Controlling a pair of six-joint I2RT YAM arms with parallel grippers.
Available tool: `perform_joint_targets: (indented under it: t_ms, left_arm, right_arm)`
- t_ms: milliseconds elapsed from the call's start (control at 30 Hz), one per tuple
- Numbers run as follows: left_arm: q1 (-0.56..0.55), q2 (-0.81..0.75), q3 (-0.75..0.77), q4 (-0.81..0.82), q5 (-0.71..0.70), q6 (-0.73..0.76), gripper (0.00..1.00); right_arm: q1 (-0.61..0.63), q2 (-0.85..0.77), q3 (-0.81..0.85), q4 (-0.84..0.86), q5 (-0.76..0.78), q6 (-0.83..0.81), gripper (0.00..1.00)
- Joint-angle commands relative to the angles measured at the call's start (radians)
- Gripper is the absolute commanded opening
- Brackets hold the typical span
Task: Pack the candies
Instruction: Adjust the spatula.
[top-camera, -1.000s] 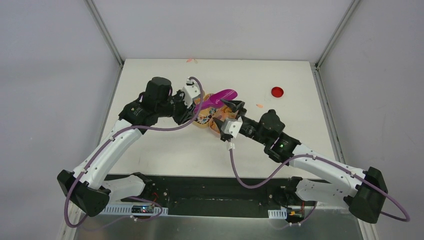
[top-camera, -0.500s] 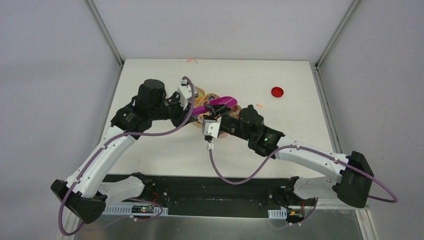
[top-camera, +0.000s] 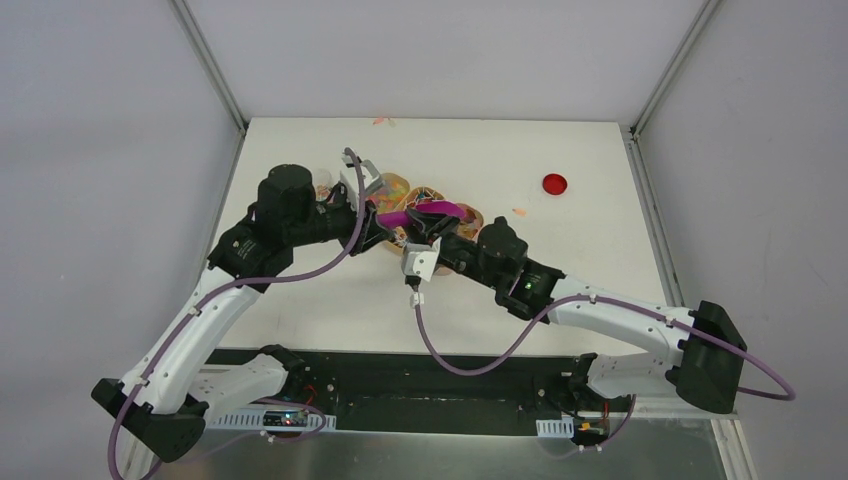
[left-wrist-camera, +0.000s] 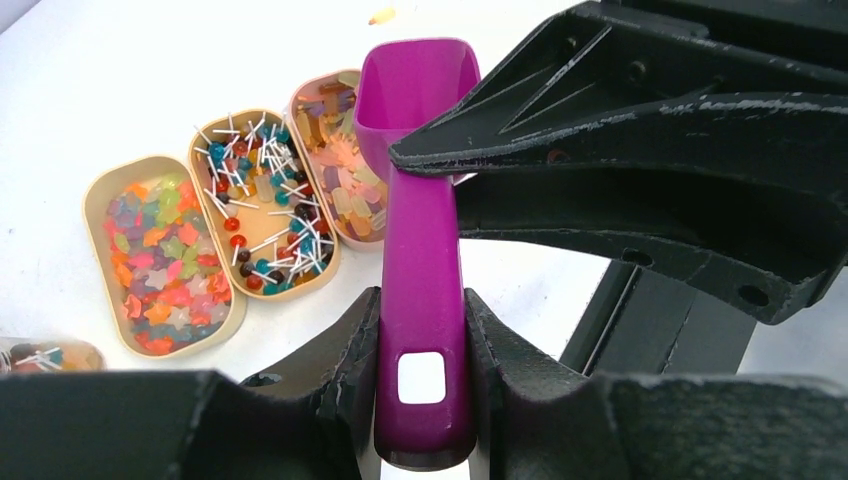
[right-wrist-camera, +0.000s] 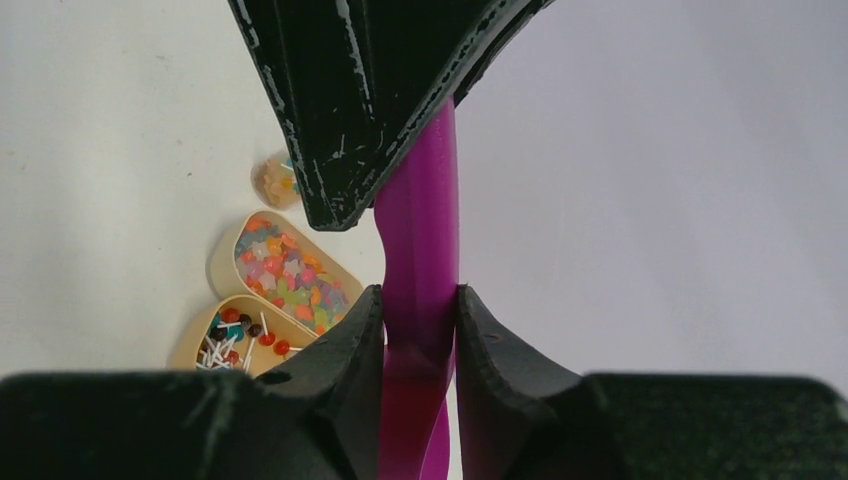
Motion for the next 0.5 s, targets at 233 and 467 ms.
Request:
perform_joint_targets:
  t_ms: [233,467]
  left_arm:
    - [-0.013,-0.070,-0.028,0.177,-0.001,-0.162,0.32]
    - [-0.013,-0.066,-0.038,0.202,0.033,-0.157,0.42]
  right_arm:
    - [0.008,-0.027,-0.039,0.133,-0.013,0.045,0.00]
    - [0.008,-0.017,-0.025,0.104,-0.028,0.061,0.00]
